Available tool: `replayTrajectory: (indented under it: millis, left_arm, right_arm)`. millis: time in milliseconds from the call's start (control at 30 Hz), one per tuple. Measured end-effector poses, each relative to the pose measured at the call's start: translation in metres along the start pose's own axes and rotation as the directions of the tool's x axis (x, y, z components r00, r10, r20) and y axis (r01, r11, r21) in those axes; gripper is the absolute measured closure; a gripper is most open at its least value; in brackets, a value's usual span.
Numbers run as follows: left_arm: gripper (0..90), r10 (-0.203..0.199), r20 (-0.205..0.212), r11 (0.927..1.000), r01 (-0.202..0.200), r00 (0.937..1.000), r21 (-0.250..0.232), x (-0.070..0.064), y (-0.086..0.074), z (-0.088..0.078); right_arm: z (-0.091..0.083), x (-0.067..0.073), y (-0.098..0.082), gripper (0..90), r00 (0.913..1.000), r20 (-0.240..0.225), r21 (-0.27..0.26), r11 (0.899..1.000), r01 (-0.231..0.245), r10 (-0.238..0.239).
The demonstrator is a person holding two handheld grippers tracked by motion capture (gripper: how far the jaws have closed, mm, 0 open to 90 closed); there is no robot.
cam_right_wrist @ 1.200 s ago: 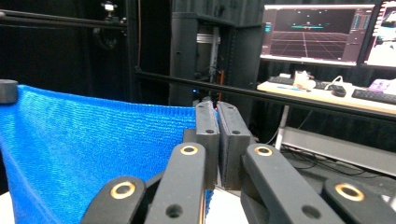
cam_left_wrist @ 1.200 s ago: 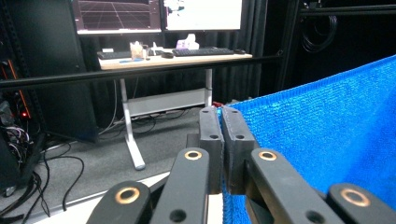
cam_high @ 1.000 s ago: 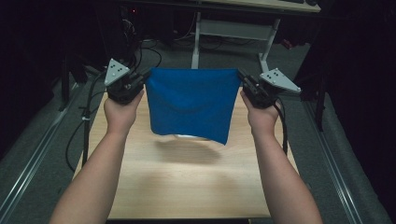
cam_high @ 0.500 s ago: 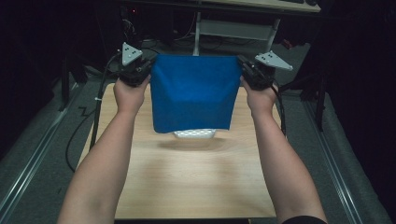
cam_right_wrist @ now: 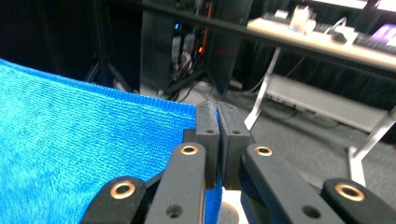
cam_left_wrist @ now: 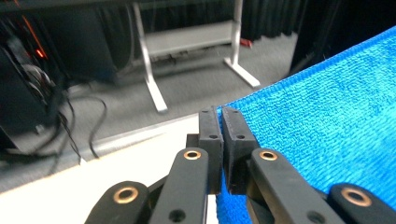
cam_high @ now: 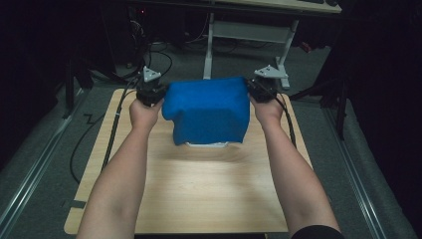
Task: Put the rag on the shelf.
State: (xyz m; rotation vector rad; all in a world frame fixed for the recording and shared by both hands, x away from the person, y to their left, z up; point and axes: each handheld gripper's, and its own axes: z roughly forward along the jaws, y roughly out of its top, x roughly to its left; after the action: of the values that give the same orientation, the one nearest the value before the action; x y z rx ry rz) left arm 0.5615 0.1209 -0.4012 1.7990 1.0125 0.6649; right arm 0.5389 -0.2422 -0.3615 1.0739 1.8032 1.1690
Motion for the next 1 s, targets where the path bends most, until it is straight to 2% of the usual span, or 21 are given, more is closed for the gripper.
replayTrajectory:
  millis: [167,233,433,500,567,767,867,1000]
  left_arm:
    - [87.8,-0.006,0.041,0.9985,0.003,0.9991,0.054,-0.005,-0.027,0.006]
    - [87.8,0.0,0.055,0.9984,-0.003,0.9985,0.057,-0.007,-0.037,0.006]
    - [87.8,-0.055,0.102,0.9954,0.046,0.9933,0.084,-0.013,-0.066,0.005]
    - [87.9,-0.079,0.123,0.9938,0.069,0.9893,0.088,-0.016,-0.075,0.003]
    - [87.8,-0.099,0.136,0.993,0.089,0.9857,0.077,-0.018,-0.082,0.002]
    - [87.8,-0.137,0.159,0.988,0.123,0.9777,0.093,-0.023,-0.098,0.002]
    - [87.8,-0.15,0.169,0.986,0.135,0.9742,0.099,-0.025,-0.103,0.004]
    - [87.7,-0.164,0.181,0.9837,0.147,0.9698,0.103,-0.027,-0.108,0.007]
  right_arm:
    - [0.004,0.004,-0.031,89.0,0.999,-0.03,0.044,0.998,-0.032,0.034]
    - [0.005,0.006,-0.04,89.0,0.9987,-0.036,0.055,0.998,-0.035,0.037]
    - [0.004,0.016,-0.068,89.0,0.9951,-0.068,0.095,0.993,-0.064,0.071]
    - [0.002,0.02,-0.077,88.9,0.9925,-0.081,0.102,0.991,-0.083,0.091]
    - [0.0,0.024,-0.086,89.0,0.9904,-0.088,0.113,0.989,-0.097,0.107]
    - [-0.002,0.034,-0.109,88.9,0.9844,-0.099,0.149,0.98,-0.13,0.146]
    - [0.0,0.037,-0.118,88.9,0.9845,-0.095,0.177,0.976,-0.129,0.147]
    - [0.0,0.038,-0.126,88.9,0.9819,-0.101,0.177,0.974,-0.141,0.16]
